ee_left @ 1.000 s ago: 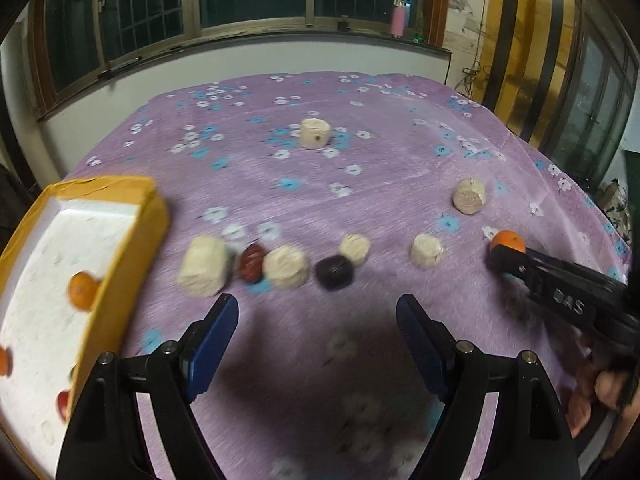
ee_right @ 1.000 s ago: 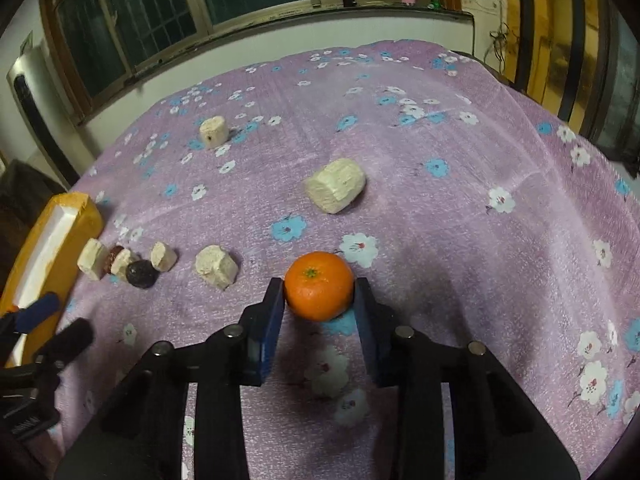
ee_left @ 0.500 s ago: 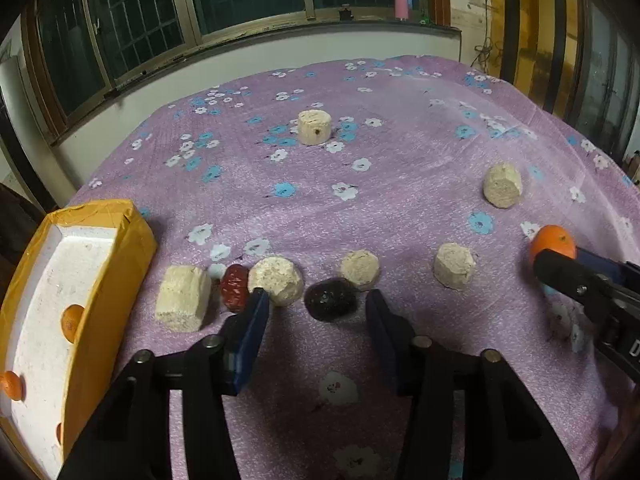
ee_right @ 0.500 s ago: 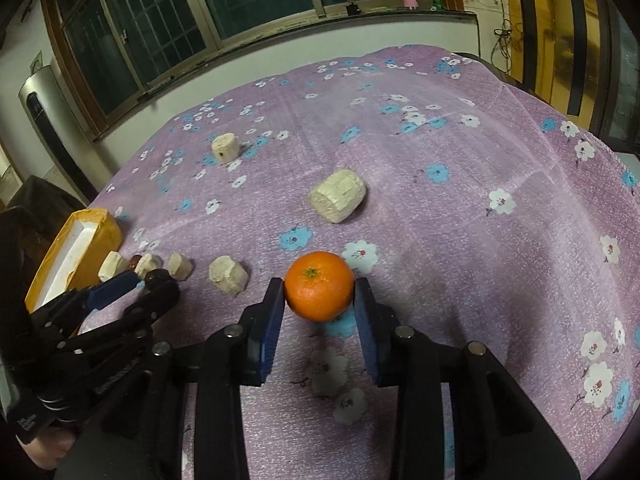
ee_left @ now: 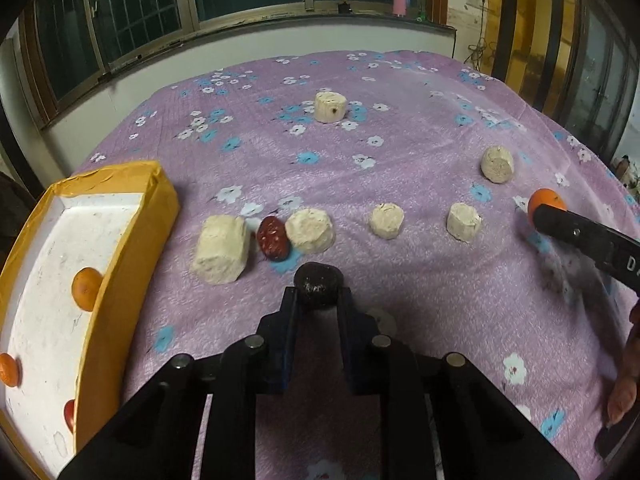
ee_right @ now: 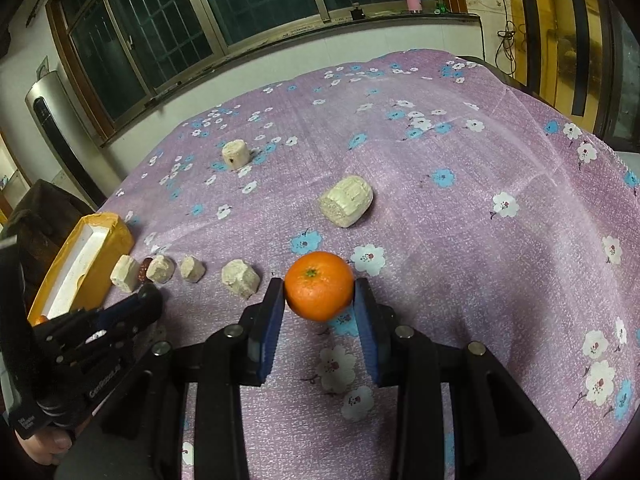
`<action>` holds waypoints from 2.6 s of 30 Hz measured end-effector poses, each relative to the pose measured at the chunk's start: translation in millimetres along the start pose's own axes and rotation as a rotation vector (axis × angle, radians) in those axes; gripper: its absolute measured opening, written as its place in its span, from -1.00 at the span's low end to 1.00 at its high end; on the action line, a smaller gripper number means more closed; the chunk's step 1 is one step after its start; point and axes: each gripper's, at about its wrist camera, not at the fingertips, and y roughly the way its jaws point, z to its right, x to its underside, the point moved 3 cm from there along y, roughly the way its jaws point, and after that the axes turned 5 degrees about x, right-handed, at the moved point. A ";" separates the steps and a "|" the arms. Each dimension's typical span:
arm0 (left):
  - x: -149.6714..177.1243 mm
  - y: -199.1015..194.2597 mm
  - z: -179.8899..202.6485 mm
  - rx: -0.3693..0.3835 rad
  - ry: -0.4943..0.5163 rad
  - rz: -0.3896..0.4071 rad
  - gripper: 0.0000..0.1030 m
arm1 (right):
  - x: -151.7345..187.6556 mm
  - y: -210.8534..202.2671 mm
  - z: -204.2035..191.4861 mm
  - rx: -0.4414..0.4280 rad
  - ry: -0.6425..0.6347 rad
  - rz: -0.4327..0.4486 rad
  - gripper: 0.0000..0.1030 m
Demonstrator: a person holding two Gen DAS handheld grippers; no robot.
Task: Organize fruits
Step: 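Grasp the dark brown round fruit with the left gripper, then carry the dark fruit with the left gripper while the right carries the tangerine toward the tray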
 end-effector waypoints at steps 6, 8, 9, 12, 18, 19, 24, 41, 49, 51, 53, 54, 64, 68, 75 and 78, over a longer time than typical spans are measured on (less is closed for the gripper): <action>4.8 -6.2 -4.2 0.012 -0.006 0.010 -0.68 | -0.1 -1.6 -0.6 -0.009 0.001 0.004 -0.29; 6.8 -6.9 -4.1 0.025 -0.007 0.010 -0.68 | -0.1 -2.0 -1.2 -0.010 -0.002 0.005 -0.29; 7.7 -8.0 -4.2 0.028 -0.006 0.012 -0.68 | -0.1 -2.2 -1.3 -0.010 -0.003 0.005 -0.29; 10.3 -11.8 -4.1 0.039 -0.012 0.019 -0.68 | 0.0 -2.4 -1.6 -0.009 -0.004 0.006 -0.29; 19.3 -27.6 -3.7 0.044 -0.025 0.044 -0.68 | -0.5 -5.1 -6.1 -0.011 -0.023 0.016 -0.29; 21.7 -30.5 -4.0 0.048 -0.029 0.046 -0.68 | -0.5 -4.9 -7.1 -0.005 -0.030 0.017 -0.29; 33.0 -50.7 -4.5 0.060 -0.038 0.072 -0.68 | -1.7 -9.2 -10.6 0.035 -0.042 0.032 -0.29; 64.2 -104.8 -20.1 0.077 -0.062 0.156 -0.68 | 57.2 -89.9 -67.8 0.124 -0.140 0.106 -0.29; 72.6 -114.0 -29.0 0.054 -0.078 0.159 -0.68 | 76.1 -101.1 -91.8 0.117 -0.165 0.104 -0.29; 74.7 -115.9 -29.8 0.052 -0.081 0.160 -0.68 | 79.4 -102.6 -95.2 0.116 -0.168 0.103 -0.29; 75.3 -117.4 -30.9 0.050 -0.081 0.161 -0.68 | 81.5 -104.0 -97.7 0.116 -0.172 0.103 -0.29; 75.2 -117.4 -31.3 0.050 -0.080 0.161 -0.68 | 82.7 -105.5 -99.0 0.115 -0.172 0.105 -0.29; 74.0 -117.5 -36.7 0.032 -0.092 0.158 -0.68 | 81.5 -108.7 -101.9 0.108 -0.172 0.115 -0.29; 73.1 -118.4 -39.7 0.021 -0.098 0.159 -0.68 | 81.3 -107.5 -101.5 0.105 -0.168 0.114 -0.29; 72.1 -124.9 -50.0 0.000 -0.115 0.173 -0.68 | 81.6 -105.1 -108.3 0.091 -0.177 0.114 -0.29; 70.9 -125.9 -54.0 -0.004 -0.123 0.178 -0.68 | 82.3 -105.3 -112.8 0.089 -0.185 0.116 -0.29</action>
